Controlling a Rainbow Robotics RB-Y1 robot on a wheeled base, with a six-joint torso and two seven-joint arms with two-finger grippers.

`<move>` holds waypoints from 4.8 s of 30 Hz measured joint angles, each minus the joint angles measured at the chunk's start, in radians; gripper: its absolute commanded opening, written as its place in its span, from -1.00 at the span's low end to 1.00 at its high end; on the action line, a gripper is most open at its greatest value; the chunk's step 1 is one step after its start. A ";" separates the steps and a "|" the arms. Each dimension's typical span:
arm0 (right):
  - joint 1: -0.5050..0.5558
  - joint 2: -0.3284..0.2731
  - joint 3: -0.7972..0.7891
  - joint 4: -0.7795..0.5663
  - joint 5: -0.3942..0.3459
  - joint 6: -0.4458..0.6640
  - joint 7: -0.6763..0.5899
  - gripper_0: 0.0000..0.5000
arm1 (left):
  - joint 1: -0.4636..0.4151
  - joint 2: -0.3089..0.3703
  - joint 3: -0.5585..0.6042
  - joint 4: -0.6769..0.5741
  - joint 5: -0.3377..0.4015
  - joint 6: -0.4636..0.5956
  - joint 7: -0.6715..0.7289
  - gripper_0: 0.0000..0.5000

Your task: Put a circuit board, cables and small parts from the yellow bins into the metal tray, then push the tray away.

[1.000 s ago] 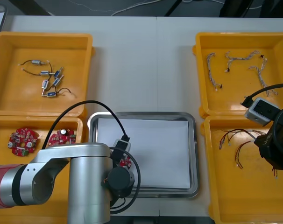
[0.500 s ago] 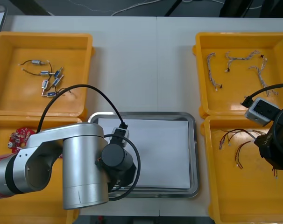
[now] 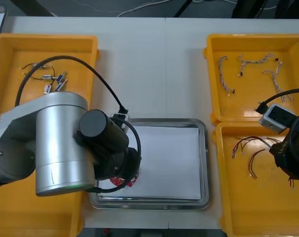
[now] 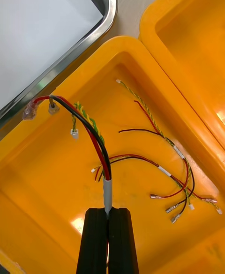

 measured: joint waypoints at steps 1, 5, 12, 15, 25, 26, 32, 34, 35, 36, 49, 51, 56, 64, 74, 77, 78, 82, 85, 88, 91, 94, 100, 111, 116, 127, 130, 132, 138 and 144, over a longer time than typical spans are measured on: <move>0.000 -0.006 0.000 0.000 -0.004 0.000 0.000 -1.00 | -0.003 0.004 0.014 0.000 0.001 0.000 0.000 1.00; 0.000 -0.026 0.005 0.000 -0.015 0.000 -0.002 -1.00 | -0.012 0.015 0.074 0.001 0.018 0.004 0.000 1.00; -0.028 -0.030 0.070 0.000 -0.023 0.000 -0.002 -1.00 | -0.014 0.017 0.232 0.072 0.078 0.025 -0.062 1.00; -0.063 -0.030 0.122 0.000 -0.022 0.000 -0.003 -1.00 | -0.015 0.017 0.305 0.126 0.112 0.035 -0.202 1.00; -0.217 -0.030 0.365 0.004 0.047 0.000 -0.011 -1.00 | -0.053 0.017 0.444 0.330 0.186 0.042 -0.670 1.00; -0.233 -0.031 0.393 0.008 0.054 0.000 -0.016 -1.00 | -0.059 0.017 0.451 0.348 0.190 0.044 -0.670 1.00; -0.343 -0.031 0.587 0.073 0.081 -0.038 -0.039 -1.00 | -0.074 0.017 0.527 0.452 0.229 0.068 -0.672 1.00; -0.380 -0.031 0.653 0.099 0.086 -0.063 -0.039 -1.00 | -0.074 0.017 0.574 0.477 0.237 0.109 -0.677 1.00; -0.400 -0.031 0.685 0.109 0.091 -0.070 -0.040 -1.00 | -0.074 0.017 0.600 0.487 0.238 0.127 -0.681 1.00; -0.419 -0.031 0.719 0.118 0.099 -0.078 -0.040 -1.00 | -0.074 0.017 0.629 0.498 0.238 0.147 -0.688 1.00; -0.603 0.006 1.050 0.214 0.185 -0.147 -0.210 -1.00 | -0.053 0.021 0.898 0.658 0.157 0.186 -1.034 1.00; -0.623 0.024 1.095 0.239 0.205 -0.168 -0.232 -1.00 | -0.047 0.022 0.907 0.664 0.127 0.179 -1.059 1.00; -0.651 0.068 1.178 0.295 0.253 -0.224 -0.261 -1.00 | -0.035 0.022 0.910 0.669 0.069 0.158 -1.105 1.00; -0.654 0.099 1.249 0.326 0.296 -0.270 -0.261 -1.00 | -0.030 0.022 0.880 0.683 0.040 0.088 -1.414 1.00; -0.654 0.103 1.307 0.398 0.300 -0.326 -0.261 -1.00 | -0.029 0.022 0.772 0.717 0.021 0.038 -1.580 1.00; -0.654 0.106 1.324 0.424 0.312 -0.356 -0.261 -1.00 | -0.029 0.021 0.772 0.757 0.021 0.023 -1.598 1.00; -0.654 0.108 1.328 0.432 0.314 -0.362 -0.261 -1.00 | -0.026 0.021 0.772 0.768 0.022 0.015 -1.614 1.00; -0.654 0.120 1.335 0.457 0.315 -0.366 -0.261 -1.00 | -0.005 0.021 0.772 0.792 0.022 -0.025 -1.793 1.00; -0.654 0.124 1.335 0.461 0.316 -0.367 -0.261 -0.86 | 0.003 0.021 0.773 0.819 0.023 -0.045 -1.981 1.00; -0.654 0.125 1.335 0.462 0.316 -0.367 -0.261 0.53 | 0.003 0.021 0.773 0.862 0.027 -0.090 -2.111 1.00; -0.654 0.125 1.335 0.462 0.317 -0.367 -0.261 1.00 | 0.003 0.021 0.773 0.907 0.035 -0.135 -2.122 1.00; -0.654 0.125 1.335 0.462 0.319 -0.368 -0.261 1.00 | 0.003 0.021 0.773 0.949 0.048 -0.163 -2.122 1.00; -0.654 0.125 1.335 0.463 0.323 -0.392 -0.261 1.00 | 0.012 0.021 0.774 0.974 0.064 -0.182 -2.122 1.00; -0.654 0.114 1.251 0.435 0.282 -0.387 -0.261 1.00 | 0.032 0.008 0.774 0.974 0.066 -0.186 -2.122 1.00; -0.654 0.092 1.143 0.409 0.181 -0.355 -0.261 1.00 | 0.032 -0.015 0.774 0.974 0.058 -0.186 -2.122 1.00; -0.654 0.001 0.873 0.362 -0.054 -0.174 -0.261 1.00 | 0.032 -0.046 0.774 0.974 0.028 -0.186 -2.122 0.91; -0.654 -0.035 0.800 0.344 -0.113 -0.130 -0.261 1.00 | 0.032 -0.052 0.774 0.974 0.019 -0.187 -2.122 0.91; -0.654 -0.056 0.753 0.340 -0.151 -0.107 -0.261 1.00 | 0.032 -0.055 0.774 0.974 0.013 -0.187 -2.122 0.91; -0.641 -0.102 0.603 0.339 -0.222 -0.052 -0.262 1.00 | 0.032 -0.056 0.774 0.974 -0.002 -0.189 -2.122 0.91; -0.571 -0.120 0.462 0.337 -0.233 -0.017 -0.303 1.00 | 0.026 -0.056 0.774 1.013 -0.006 -0.195 -2.122 0.90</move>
